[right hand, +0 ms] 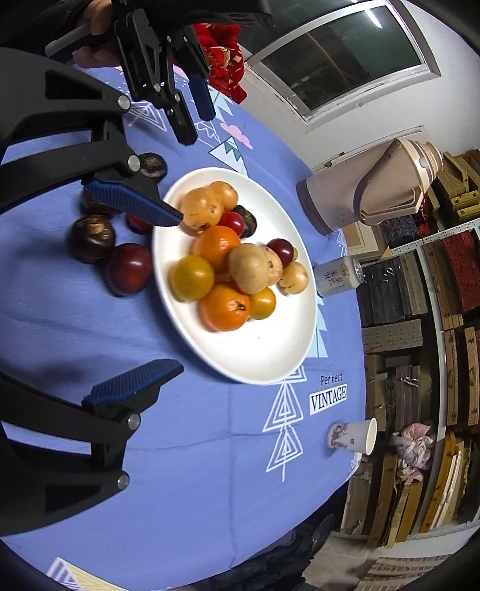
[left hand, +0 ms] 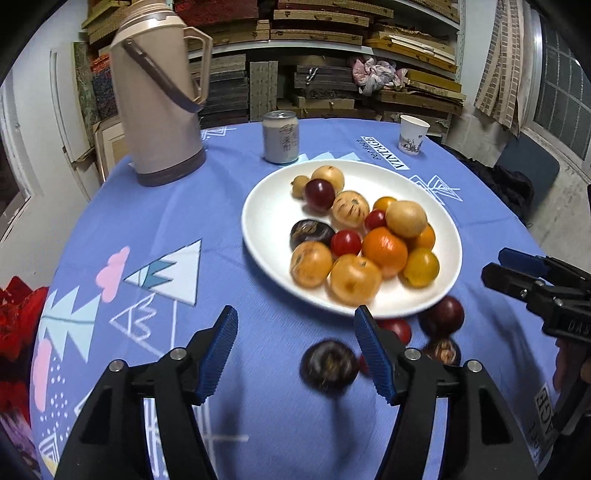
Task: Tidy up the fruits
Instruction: 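Withdraw both open grippers from the plate back toward the fruit pile, then grasp a dark red plum with the right gripper while the left gripper grasps a dark brown round fruit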
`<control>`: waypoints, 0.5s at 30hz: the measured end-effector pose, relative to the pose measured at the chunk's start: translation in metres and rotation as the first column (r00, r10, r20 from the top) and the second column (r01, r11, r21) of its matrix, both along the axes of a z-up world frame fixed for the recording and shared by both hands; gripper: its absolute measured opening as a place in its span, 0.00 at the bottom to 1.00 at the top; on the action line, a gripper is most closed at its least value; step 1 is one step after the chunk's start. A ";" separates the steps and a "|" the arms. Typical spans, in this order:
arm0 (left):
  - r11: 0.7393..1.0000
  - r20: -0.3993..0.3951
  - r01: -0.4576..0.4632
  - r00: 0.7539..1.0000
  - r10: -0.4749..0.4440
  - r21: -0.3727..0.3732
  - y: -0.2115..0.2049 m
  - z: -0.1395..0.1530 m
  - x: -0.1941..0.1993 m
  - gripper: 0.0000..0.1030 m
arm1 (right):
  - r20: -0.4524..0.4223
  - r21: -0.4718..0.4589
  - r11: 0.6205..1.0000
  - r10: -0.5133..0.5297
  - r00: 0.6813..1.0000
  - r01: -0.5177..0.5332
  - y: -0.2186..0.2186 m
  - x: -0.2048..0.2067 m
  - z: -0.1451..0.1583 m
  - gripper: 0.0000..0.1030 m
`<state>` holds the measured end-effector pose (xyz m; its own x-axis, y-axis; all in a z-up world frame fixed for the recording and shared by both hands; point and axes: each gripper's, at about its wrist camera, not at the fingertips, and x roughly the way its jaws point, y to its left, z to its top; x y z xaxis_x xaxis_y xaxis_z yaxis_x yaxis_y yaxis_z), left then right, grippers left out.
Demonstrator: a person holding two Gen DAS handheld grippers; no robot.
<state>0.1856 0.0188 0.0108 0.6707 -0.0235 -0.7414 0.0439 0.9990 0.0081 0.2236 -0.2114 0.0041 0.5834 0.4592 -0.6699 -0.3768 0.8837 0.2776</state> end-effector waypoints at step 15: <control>1.000 -0.037 0.004 0.999 -0.005 -0.026 0.006 -0.028 -0.048 0.66 | -0.041 -0.111 0.994 0.013 0.999 -0.017 0.018 -0.026 -0.029 0.72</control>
